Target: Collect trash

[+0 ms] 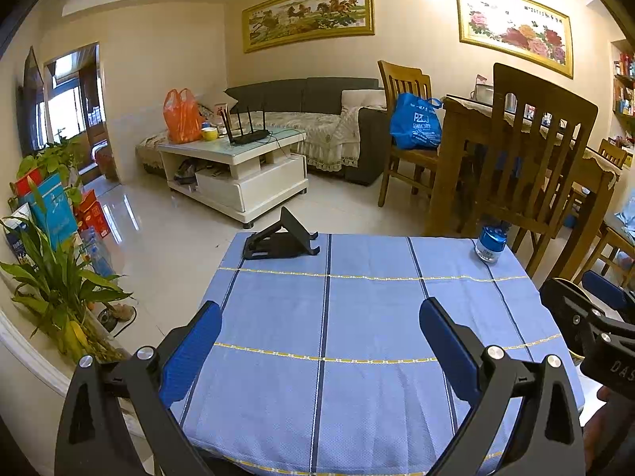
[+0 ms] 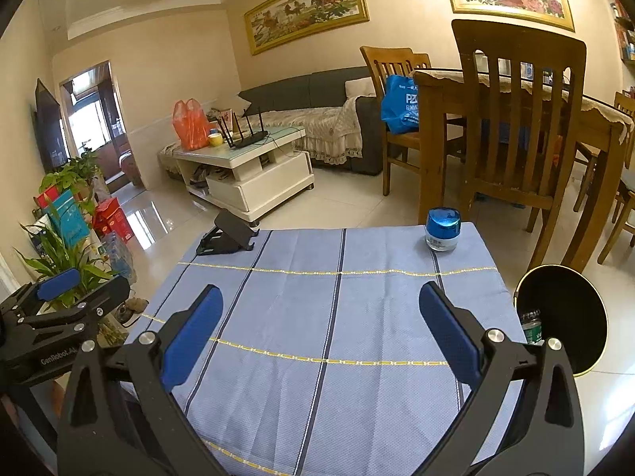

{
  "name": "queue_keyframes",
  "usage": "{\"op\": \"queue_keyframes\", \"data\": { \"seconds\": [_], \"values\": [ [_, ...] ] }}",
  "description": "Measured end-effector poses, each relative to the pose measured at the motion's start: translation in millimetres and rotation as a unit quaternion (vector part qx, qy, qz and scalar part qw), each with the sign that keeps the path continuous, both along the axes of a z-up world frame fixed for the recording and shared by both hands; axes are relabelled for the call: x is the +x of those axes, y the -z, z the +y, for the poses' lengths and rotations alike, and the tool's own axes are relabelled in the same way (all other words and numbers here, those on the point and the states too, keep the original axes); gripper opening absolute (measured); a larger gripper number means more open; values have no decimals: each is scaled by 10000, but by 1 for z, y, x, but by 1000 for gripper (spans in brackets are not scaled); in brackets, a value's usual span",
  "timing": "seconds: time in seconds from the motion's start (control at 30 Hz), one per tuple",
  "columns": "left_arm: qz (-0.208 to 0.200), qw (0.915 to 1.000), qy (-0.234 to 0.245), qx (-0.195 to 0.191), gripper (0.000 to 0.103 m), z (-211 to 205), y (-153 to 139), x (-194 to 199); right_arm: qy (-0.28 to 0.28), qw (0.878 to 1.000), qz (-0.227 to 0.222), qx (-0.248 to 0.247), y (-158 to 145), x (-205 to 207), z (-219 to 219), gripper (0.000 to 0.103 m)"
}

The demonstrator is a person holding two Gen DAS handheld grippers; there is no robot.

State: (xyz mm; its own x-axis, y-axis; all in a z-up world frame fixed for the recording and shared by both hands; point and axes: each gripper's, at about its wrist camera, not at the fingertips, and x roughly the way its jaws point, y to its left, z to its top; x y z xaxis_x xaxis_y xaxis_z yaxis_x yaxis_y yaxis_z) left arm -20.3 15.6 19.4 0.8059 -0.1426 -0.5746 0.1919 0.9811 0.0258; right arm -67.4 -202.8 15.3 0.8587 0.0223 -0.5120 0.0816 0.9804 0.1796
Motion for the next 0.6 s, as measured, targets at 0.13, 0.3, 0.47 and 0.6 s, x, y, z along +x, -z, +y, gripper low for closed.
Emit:
{"op": "queue_keyframes", "data": {
  "seconds": [0.13,0.3,0.47,0.6],
  "values": [
    [-5,10000,2,10,96,0,0,0,-13,10000,4,33,2,-2,-1,98],
    [3,10000,8,8,96,0,0,0,-8,10000,8,31,2,-2,-1,98],
    [18,10000,27,7,96,0,0,0,-16,10000,5,57,3,-2,0,98],
    [22,10000,20,4,96,0,1,0,-32,10000,7,75,4,-3,1,98]
  ]
}}
